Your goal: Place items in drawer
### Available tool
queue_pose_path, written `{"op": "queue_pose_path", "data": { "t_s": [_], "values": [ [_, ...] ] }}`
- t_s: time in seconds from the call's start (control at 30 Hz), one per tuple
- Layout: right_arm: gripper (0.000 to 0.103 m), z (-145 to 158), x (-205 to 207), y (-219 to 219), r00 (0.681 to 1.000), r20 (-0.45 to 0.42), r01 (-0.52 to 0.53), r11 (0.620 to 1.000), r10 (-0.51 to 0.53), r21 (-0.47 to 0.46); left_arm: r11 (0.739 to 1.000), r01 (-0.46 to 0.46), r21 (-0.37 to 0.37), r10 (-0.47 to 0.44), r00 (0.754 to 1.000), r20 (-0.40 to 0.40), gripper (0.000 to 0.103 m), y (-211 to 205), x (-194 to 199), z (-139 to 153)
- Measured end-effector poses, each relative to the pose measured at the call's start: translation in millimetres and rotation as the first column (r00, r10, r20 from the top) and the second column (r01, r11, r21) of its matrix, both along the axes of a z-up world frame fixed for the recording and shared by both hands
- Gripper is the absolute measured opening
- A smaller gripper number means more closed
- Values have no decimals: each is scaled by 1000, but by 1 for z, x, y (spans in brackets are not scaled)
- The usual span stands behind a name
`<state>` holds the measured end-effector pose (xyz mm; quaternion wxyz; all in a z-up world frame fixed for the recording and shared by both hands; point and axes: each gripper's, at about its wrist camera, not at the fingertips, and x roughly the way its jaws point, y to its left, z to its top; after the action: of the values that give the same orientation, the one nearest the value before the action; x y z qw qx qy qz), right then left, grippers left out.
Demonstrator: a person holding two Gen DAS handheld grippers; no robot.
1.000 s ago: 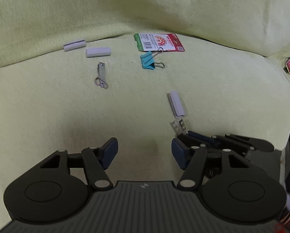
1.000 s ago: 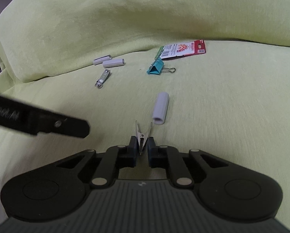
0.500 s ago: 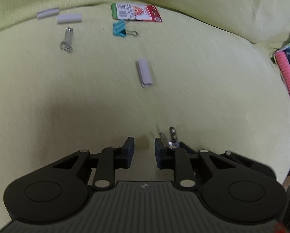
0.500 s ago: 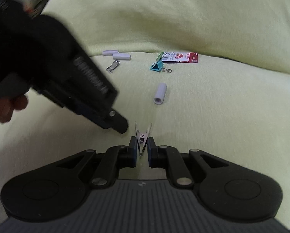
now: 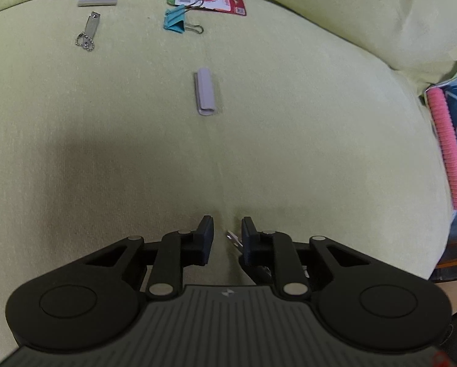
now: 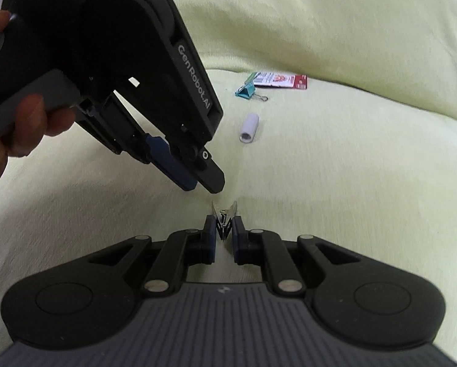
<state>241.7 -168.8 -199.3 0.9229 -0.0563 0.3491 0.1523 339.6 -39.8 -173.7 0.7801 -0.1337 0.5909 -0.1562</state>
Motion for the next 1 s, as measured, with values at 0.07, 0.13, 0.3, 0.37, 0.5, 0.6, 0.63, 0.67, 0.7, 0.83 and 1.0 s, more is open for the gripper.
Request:
{"op": "queue_pose_path", "data": {
  "t_s": [0.07, 0.13, 0.3, 0.37, 0.5, 0.6, 0.63, 0.67, 0.7, 0.83, 1.0],
  "values": [
    [9, 1, -1, 0, 1000, -12, -8, 1000, 8, -4, 1000, 4, 2, -4, 1000, -19, 22, -3, 0, -3],
    [9, 3, -2, 0, 1000, -18, -3, 1000, 3, -6, 1000, 6, 9, -6, 999, -32, 22, -6, 0, -4],
    [9, 6, -2, 2, 1000, -23, 1, 1000, -2, -28, 1000, -9, 9, 10, 999, -53, 22, -10, -1, -7],
    [9, 8, -2, 3, 1000, -22, 3, 999, -4, -35, 1000, -15, 15, 16, 998, -61, 22, -12, -1, -7],
    [9, 10, -2, 2, 1000, -22, 8, 999, -9, -36, 999, -36, 24, 37, 997, -72, 22, -17, 0, -9],
    [9, 12, -1, 1, 1000, -22, 12, 999, -13, -36, 998, -46, 49, 50, 995, -85, 9, -25, 3, -11],
    [9, 13, -1, 0, 1000, -23, 13, 999, -14, -35, 997, -51, 58, 56, 994, -93, 6, -28, 4, -13],
    [9, 14, 0, 0, 1000, -24, 15, 999, -16, -34, 996, -57, 64, 64, 993, -100, 3, -30, 5, -15],
    [9, 15, 0, 0, 1000, -24, 16, 999, -17, -34, 996, -65, 66, 72, 992, -106, 2, -31, 6, -15],
    [9, 18, 3, -1, 1000, -23, 16, 999, -17, -36, 993, -97, 63, 104, 988, -116, 0, -32, 10, -18],
    [9, 22, 6, -1, 1000, -19, 16, 999, -17, -48, 993, -108, 52, 113, 987, -112, 0, -37, 14, -20]
  ]
}}
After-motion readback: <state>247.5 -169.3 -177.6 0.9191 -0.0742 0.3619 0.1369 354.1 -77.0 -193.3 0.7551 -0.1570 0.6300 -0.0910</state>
